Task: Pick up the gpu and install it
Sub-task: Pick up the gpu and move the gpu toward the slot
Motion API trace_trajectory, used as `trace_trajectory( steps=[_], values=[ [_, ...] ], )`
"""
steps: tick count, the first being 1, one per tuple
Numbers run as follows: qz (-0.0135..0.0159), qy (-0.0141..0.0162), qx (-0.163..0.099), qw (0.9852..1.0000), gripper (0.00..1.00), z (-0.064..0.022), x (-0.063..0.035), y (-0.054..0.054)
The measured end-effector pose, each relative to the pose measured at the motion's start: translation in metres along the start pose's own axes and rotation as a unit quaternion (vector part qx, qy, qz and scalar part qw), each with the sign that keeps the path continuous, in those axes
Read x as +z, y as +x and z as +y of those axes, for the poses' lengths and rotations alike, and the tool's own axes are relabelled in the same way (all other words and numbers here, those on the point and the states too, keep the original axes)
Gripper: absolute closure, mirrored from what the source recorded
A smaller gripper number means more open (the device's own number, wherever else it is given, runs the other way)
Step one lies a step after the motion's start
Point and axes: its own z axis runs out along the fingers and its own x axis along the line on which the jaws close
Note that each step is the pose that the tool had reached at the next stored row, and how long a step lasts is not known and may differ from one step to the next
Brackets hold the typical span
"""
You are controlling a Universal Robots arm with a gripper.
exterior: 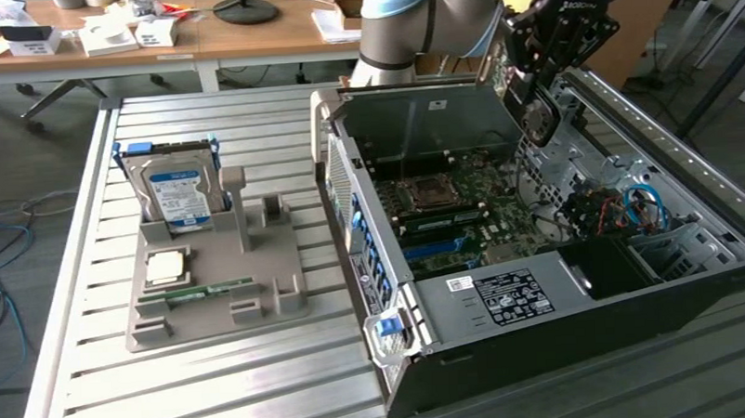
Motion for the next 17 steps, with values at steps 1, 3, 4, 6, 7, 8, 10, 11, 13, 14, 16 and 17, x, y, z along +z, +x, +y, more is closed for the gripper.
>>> trace_trajectory(
  steps=[1, 3, 4, 6, 7, 8, 10, 11, 13, 14, 16, 17],
  values=[
    [0.0000, 0.0000, 0.000, 1.0000, 0.74, -0.0001, 0.0012, 0.0000],
    [0.0000, 0.0001, 0.000, 1.0000, 0.74, -0.0001, 0.0020, 0.0000],
    [0.0000, 0.0001, 0.000, 1.0000, 0.74, -0.0002, 0.0022, 0.0000],
    [0.0000, 0.0007, 0.000, 1.0000, 0.74, -0.0002, 0.0025, 0.0000],
    [0.0001, 0.0037, 0.000, 1.0000, 0.74, -0.0002, 0.0025, 0.0000],
    [0.0002, 0.0079, -0.001, 1.0000, 0.74, -0.0002, 0.0025, 0.0000],
    [0.0004, 0.0118, -0.001, 0.9999, 0.74, -0.0002, 0.0024, 0.0000],
    [0.0004, 0.0118, -0.001, 0.9999, 0.74, -0.0002, 0.0024, 0.0000],
    [0.0003, 0.0118, -0.001, 0.9999, 0.74, -0.0002, 0.0024, 0.0000],
    [0.0004, 0.0119, -0.001, 0.9999, 0.74, -0.0002, 0.0025, 0.0000],
    [0.0003, 0.0118, -0.001, 0.9999, 0.74, -0.0003, 0.0040, 0.0001],
    [0.0004, 0.0118, -0.001, 0.9999, 0.74, -0.0005, 0.0050, 0.0001]
  ],
)
